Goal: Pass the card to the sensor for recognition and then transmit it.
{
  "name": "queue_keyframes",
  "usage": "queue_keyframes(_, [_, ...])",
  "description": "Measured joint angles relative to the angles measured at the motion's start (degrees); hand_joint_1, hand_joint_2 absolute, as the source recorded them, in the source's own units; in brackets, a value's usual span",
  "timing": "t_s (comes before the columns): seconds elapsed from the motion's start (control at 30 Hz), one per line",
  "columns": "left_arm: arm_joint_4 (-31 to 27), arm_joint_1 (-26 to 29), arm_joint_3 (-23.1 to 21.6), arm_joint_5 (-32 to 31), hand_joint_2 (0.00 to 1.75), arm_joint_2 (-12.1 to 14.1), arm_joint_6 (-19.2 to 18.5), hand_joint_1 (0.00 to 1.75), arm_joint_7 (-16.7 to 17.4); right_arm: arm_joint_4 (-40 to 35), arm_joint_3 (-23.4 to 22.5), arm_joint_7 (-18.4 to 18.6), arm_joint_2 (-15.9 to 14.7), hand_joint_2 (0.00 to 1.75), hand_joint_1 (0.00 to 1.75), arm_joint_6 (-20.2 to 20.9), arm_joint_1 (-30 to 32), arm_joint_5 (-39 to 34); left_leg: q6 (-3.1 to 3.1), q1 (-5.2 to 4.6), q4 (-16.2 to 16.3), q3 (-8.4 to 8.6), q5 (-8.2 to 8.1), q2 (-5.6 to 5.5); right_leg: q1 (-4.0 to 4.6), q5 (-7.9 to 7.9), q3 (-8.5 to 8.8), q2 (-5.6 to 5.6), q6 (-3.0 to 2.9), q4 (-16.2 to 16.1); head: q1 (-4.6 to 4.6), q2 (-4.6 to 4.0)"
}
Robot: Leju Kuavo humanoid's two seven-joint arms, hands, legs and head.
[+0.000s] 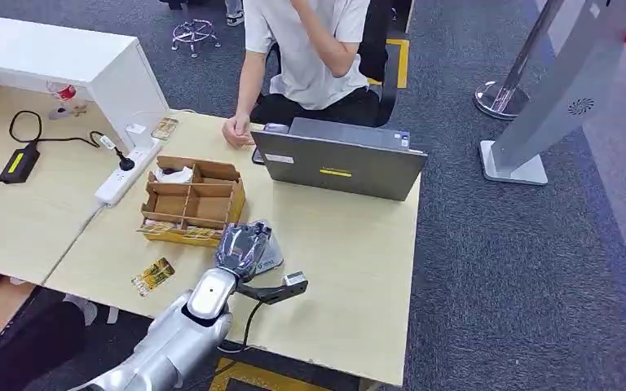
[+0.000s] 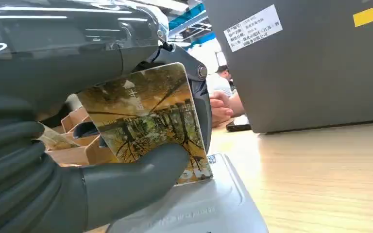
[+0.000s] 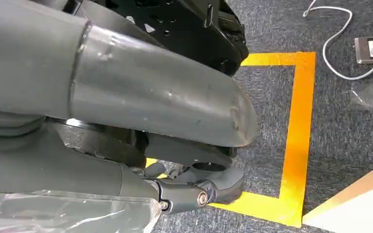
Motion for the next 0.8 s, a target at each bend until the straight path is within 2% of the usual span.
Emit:
queue_keyframes(0.13, [1.2,-0.1,0.0,0.0,1.75,-0.4,0.3,1.75,0.5,0.0,0.0,0.1,0.0,0.00,0.00,0.1,0.0,0.2,0.00,0.00,0.0,0.11,0.00,0.00,0.00,0.00,0.10,0.00,0.00,0.0,0.00,0.00])
queue_keyframes(0.33, [1.7,-0.3,0.0,0.1,1.75,-0.3,5.2,1.75,1.1,0.0,0.0,0.2,0.0,0.00,0.00,-0.1,0.0,0.0,-0.02,0.01,0.0,0.19,0.03,0.00,0.00,0.01,0.16,0.00,0.00,0.0,0.00,0.00])
queue_keyframes(0.43, [-0.1,-0.4,0.0,0.4,1.75,0.6,6.0,1.75,0.8,0.0,0.0,0.0,0.0,0.00,0.00,-0.3,0.0,0.0,-0.01,0.02,0.0,0.16,0.06,0.02,0.01,0.06,0.09,0.01,-0.05,0.0,-0.02,0.00])
queue_keyframes(0.6, [-8.8,-5.4,0.0,1.4,1.75,4.2,4.1,1.75,-0.4,0.0,-0.1,-0.4,0.0,0.00,0.00,-0.1,0.0,-0.1,-0.03,0.05,0.0,0.02,0.12,0.00,0.04,0.07,0.00,-0.02,-0.04,0.1,-0.02,0.00])
queue_keyframes(0.67, [-12.1,-8.9,0.0,1.8,1.75,6.3,3.0,1.75,-1.4,0.0,-0.1,-0.7,0.0,0.00,0.00,0.1,0.1,-0.3,-0.05,0.07,0.0,0.00,0.14,0.00,0.06,0.10,-0.02,0.00,-0.04,0.1,0.00,0.00])
queue_keyframes(0.8, [-15.0,-17.1,0.0,1.5,1.75,10.4,1.0,1.75,-2.1,0.0,-0.5,-0.9,0.0,0.00,0.00,0.2,0.0,-0.5,-0.10,0.08,0.0,0.00,0.16,0.00,0.06,0.11,-0.03,0.00,-0.05,0.1,-0.02,0.00])
